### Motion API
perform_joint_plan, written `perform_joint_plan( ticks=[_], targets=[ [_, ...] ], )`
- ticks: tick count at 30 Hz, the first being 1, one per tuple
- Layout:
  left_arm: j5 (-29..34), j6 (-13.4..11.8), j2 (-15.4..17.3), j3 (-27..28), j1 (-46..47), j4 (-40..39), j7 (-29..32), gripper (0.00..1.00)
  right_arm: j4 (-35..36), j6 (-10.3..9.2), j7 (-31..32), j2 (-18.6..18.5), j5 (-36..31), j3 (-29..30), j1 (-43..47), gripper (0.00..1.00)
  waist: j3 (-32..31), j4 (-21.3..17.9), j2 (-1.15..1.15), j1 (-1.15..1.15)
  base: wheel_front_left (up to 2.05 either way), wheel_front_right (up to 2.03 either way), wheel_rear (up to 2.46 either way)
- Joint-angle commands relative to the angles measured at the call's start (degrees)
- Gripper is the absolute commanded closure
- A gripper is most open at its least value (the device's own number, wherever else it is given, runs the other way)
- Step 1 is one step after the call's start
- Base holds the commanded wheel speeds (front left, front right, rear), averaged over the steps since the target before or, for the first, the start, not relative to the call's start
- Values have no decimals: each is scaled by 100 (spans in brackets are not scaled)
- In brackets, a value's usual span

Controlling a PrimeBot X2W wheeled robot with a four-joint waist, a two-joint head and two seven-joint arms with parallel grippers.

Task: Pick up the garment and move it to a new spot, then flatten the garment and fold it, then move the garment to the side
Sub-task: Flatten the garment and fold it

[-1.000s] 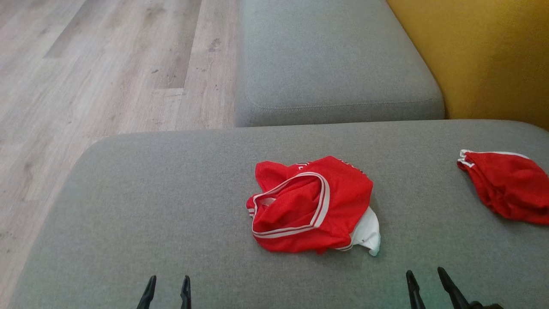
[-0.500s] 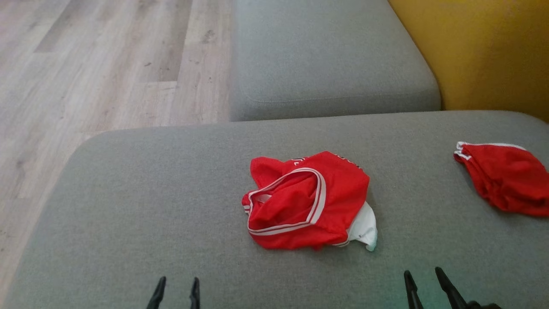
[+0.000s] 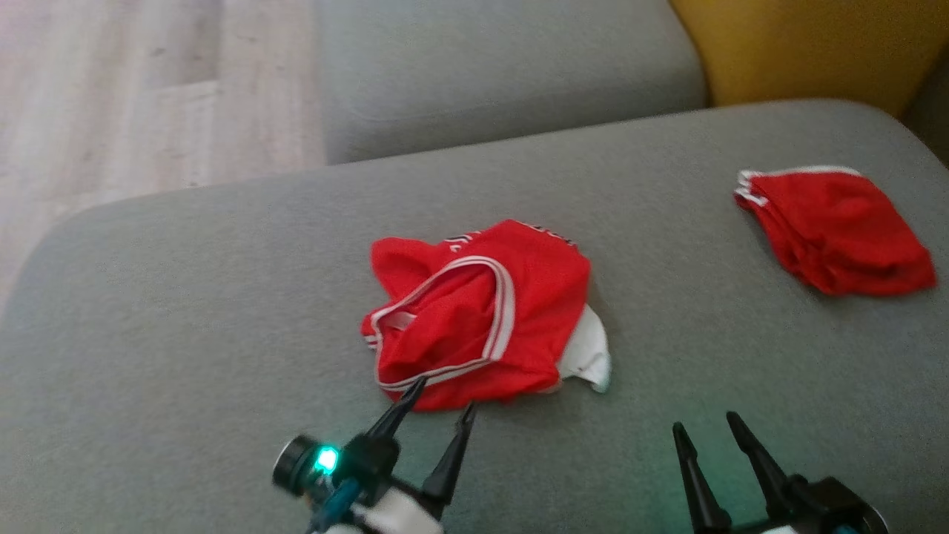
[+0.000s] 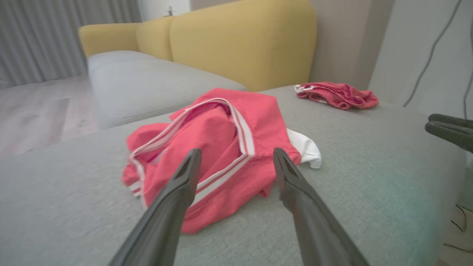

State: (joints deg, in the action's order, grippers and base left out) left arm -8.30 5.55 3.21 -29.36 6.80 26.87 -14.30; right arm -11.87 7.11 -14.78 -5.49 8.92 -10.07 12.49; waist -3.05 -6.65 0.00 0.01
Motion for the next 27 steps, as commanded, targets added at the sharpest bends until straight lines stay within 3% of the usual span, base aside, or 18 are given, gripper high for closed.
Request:
perform_joint_plan(
  ticks=[1, 5, 12, 15, 18, 25, 26, 27],
  targets=[
    [-62, 21, -33, 50, 393, 0, -70, 0, 170, 37, -22, -119, -23, -161, -293, 0, 229, -293, 0, -1, 0, 0, 0],
    [-318, -26, -33, -422, 1041, 807, -58, 0, 144, 37, -22, -160, -17, -323, -429, 0, 384, -640, 0, -1, 0, 0, 0],
    [-670, -582, -33, -659, 1826, 1926, -17, 0, 125, 37, -22, -152, 8, -443, -632, 0, 634, -1142, 0, -1, 0, 0, 0],
    [-910, -544, -33, -697, 1936, 2260, -24, 0, 107, 37, -22, -147, 19, -436, -614, 0, 641, -1247, 0, -1, 0, 0, 0],
    [-1217, -336, -33, -763, 1988, 2489, -20, 0, 81, 37, -22, -154, 29, -449, -603, 0, 621, -1320, 0, -1, 0, 0, 0],
    [-1732, -253, -33, -1207, 2010, 2263, -51, 0, 36, 37, -22, -175, 29, -410, -516, 0, 460, -1381, 0, -1, 0, 0, 0],
    [-1785, -260, -33, -1279, 2004, 2201, -54, 7, 24, 37, -22, -183, 34, -408, -503, 0, 431, -1389, 0, -1, 0, 0, 0],
    [-1822, -268, -33, -1355, 2003, 2141, -57, 55, 18, 37, -22, -187, 38, -404, -499, 0, 406, -1397, 0, -1, 0, 0, 0]
  ],
)
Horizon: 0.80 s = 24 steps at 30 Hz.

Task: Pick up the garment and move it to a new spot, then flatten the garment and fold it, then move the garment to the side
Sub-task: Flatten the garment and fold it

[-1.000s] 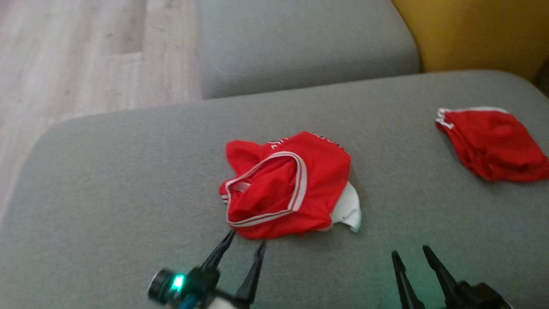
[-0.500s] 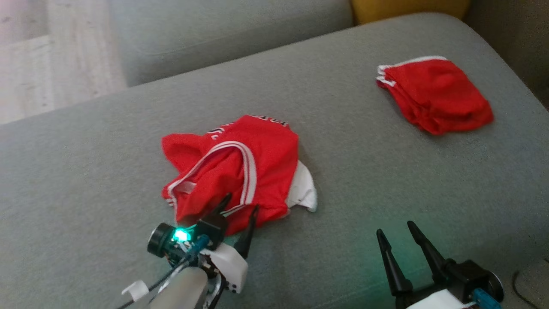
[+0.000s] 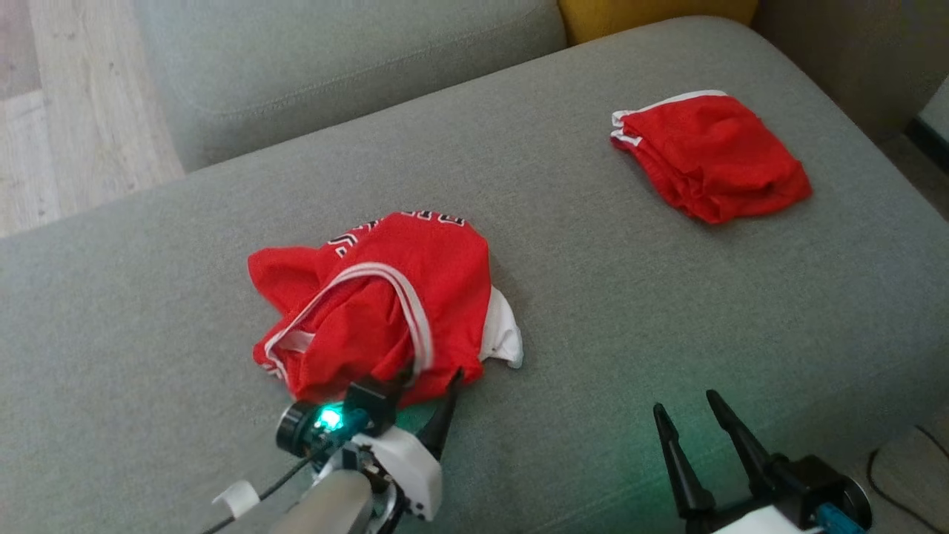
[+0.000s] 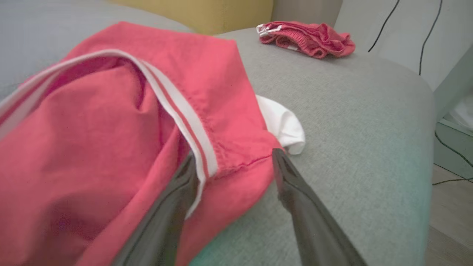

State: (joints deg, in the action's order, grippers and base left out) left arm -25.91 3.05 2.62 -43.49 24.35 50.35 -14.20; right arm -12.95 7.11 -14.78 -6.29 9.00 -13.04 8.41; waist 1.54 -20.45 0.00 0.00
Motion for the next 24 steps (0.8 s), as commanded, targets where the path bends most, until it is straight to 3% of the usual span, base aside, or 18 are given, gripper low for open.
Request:
perform_joint_plan(
  ticks=[1, 2, 8, 13, 20, 24],
  targets=[
    [-104, -15, 26, -14, 242, -269, -70, 87, 124, 37, -22, -110, 31, -105, -88, 0, -81, -27, 0, 0, 0, 0, 0],
    [-176, 17, 26, -82, 231, -327, -72, 100, 121, 37, -22, -112, 32, -105, -84, 0, -108, -38, 0, 0, 0, 0, 0],
    [-584, 151, 26, -297, 367, -707, -77, 100, 99, 37, -22, -102, 47, -118, -46, 0, -242, -88, 0, 0, 0, 0, 0],
    [-945, 290, 26, -336, 997, -1336, -78, 100, 111, 37, -22, -63, 47, -68, -5, 0, -343, -67, 0, 0, 0, 0, 0],
    [-1506, 419, 48, 292, 2631, -2042, -79, 100, 162, 37, -22, 39, 56, 4, 25, 0, -492, 197, 0, 0, 0, 0, 0],
    [-1815, 437, 338, 562, 3053, -2144, -73, 100, 157, 37, -22, 96, 67, 8, 67, 0, -544, 458, 0, 0, 0, 0, 0]
  ],
)
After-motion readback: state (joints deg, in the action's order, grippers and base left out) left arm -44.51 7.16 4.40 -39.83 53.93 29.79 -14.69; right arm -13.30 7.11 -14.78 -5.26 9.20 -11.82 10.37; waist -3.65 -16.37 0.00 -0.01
